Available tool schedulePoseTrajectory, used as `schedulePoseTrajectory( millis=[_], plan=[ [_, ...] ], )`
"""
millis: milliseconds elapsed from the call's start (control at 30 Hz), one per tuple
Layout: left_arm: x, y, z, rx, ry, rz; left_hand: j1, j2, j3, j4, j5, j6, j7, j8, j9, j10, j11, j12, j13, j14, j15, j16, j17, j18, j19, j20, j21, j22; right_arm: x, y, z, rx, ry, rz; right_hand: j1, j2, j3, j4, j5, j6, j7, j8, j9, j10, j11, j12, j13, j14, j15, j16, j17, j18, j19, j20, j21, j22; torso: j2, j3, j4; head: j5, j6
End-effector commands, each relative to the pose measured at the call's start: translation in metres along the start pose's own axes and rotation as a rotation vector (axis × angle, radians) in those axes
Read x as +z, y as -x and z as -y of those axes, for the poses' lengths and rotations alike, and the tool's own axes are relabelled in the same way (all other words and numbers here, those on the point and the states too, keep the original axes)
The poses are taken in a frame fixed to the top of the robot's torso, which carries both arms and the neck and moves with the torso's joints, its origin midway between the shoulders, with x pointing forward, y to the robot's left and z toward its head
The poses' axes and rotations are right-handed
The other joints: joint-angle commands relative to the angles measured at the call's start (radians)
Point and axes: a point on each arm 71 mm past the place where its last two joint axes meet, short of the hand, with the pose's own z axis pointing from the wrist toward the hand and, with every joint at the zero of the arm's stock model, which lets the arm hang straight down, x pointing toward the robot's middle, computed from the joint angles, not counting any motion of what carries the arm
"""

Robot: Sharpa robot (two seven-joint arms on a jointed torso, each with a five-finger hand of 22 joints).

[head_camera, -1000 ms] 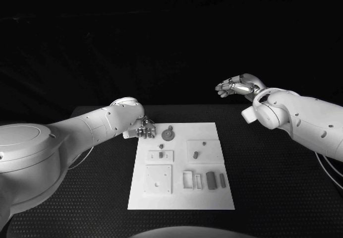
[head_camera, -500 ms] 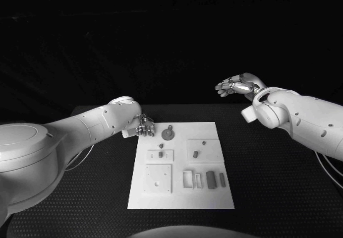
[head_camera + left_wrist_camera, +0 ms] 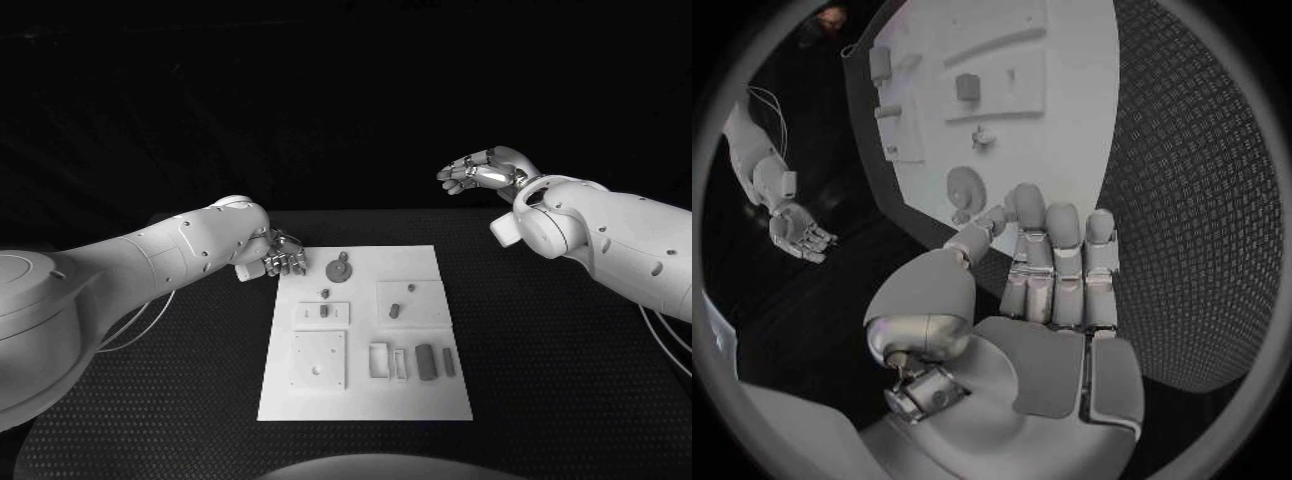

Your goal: Assemble the parts on the task board

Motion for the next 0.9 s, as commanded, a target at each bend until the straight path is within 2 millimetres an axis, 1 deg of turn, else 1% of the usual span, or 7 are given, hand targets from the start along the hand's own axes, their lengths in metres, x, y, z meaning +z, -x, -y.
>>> schedulePoseTrajectory(
  millis=[33,267,500,567,700,767,900],
  plan=[
    [-0.006,-0.002,0.001,-0.047,-0.033,0.025,0.013,0.005,-0.005,0.002,0.004,0.013,-0.009,0.048,0.036,0.015,-0.007,0.002,-0.002,0.007,0.000,0.002,0.001,-0.011,0.004,-0.116,0.004,0.001,-0.001,0.001,0.000,0.000,0.007,-0.008,-0.006,0.002,-0.001,0.001,0.006,0.003,0.002,0.003,-0.002,0.004,0.000,-0.006,-0.002,-0.003,0.005,0.005,-0.002,-0.013,-0.004,0.000,-0.005,0.001,0.000,-0.0014,0.0002,-0.003,-0.001],
    [-0.018,-0.007,-0.005,-0.046,-0.070,0.039,0.019,-0.002,-0.003,0.001,0.011,0.017,-0.011,0.051,0.039,0.026,-0.009,-0.004,-0.005,0.016,-0.002,0.000,0.000,-0.010,0.008,-0.117,0.005,0.001,-0.002,0.004,0.003,-0.001,-0.002,-0.011,-0.005,0.004,0.001,0.001,0.006,0.005,0.001,0.004,-0.002,0.005,-0.001,-0.007,-0.002,-0.004,0.005,0.005,-0.003,-0.013,-0.004,0.000,-0.006,0.002,0.000,-0.0027,0.0026,-0.005,-0.003],
    [-0.032,-0.017,-0.004,0.009,-0.124,0.053,0.026,-0.009,-0.001,0.000,0.018,0.020,-0.013,0.053,0.040,0.033,-0.011,-0.009,-0.008,0.022,-0.004,-0.002,-0.001,-0.009,0.012,-0.119,0.005,0.001,-0.002,0.004,0.004,-0.021,0.001,-0.018,-0.002,0.006,0.006,0.002,0.009,0.003,0.001,0.004,-0.006,0.002,0.001,-0.013,-0.006,0.008,-0.002,0.010,-0.008,-0.009,0.007,0.000,0.000,0.007,0.000,-0.0022,0.0016,0.001,-0.005],
    [-0.034,-0.021,-0.003,0.030,-0.134,0.049,0.028,-0.012,-0.001,0.000,0.020,0.021,-0.013,0.053,0.041,0.035,-0.012,-0.010,-0.008,0.024,-0.004,-0.003,-0.001,-0.009,0.014,-0.119,0.006,0.001,-0.002,0.004,0.005,-0.025,0.002,-0.021,-0.005,0.004,0.012,0.001,0.010,0.002,0.001,0.006,-0.008,0.002,0.002,-0.018,-0.007,0.041,-0.014,0.003,-0.019,-0.001,0.029,-0.001,0.003,0.005,0.001,-0.0020,0.0016,0.005,-0.006],
    [-0.037,-0.029,-0.002,0.065,-0.148,0.058,0.027,-0.010,-0.001,0.003,0.024,0.023,-0.014,0.054,0.042,0.038,-0.012,-0.012,-0.009,0.027,-0.006,-0.004,-0.001,-0.009,0.018,-0.120,0.006,0.000,-0.003,0.004,0.007,-0.029,0.008,-0.029,-0.005,0.007,0.019,0.000,0.011,-0.002,0.002,0.010,-0.011,0.002,0.004,-0.028,-0.008,0.080,-0.023,-0.023,-0.042,0.008,0.048,0.001,-0.005,-0.002,0.001,-0.0026,0.0002,0.005,-0.005],
    [-0.039,-0.032,-0.002,0.063,-0.154,0.063,0.027,-0.010,-0.001,0.003,0.024,0.023,-0.014,0.054,0.042,0.038,-0.012,-0.012,-0.009,0.027,-0.006,-0.005,-0.001,-0.009,0.018,-0.120,0.006,0.000,-0.003,0.004,0.008,-0.032,0.007,-0.028,-0.001,0.010,0.023,0.001,0.011,-0.006,0.001,0.010,-0.013,-0.004,0.007,-0.035,-0.010,0.084,-0.023,-0.033,-0.048,0.009,0.049,0.003,-0.011,-0.006,0.001,-0.0031,0.0005,0.006,-0.005],
    [-0.040,-0.039,-0.007,0.069,-0.151,0.057,0.027,-0.011,-0.002,0.004,0.028,0.023,-0.014,0.054,0.042,0.040,-0.012,-0.014,-0.010,0.029,-0.007,-0.006,-0.002,-0.009,0.020,-0.120,0.007,0.000,-0.005,0.004,0.013,-0.040,-0.002,-0.027,0.006,0.011,0.025,0.001,0.006,-0.015,0.006,0.009,-0.017,-0.016,0.017,-0.047,-0.011,0.082,-0.016,-0.053,-0.060,0.006,0.040,0.005,-0.025,-0.011,0.001,-0.0022,-0.0002,0.010,-0.005]
  ],
)
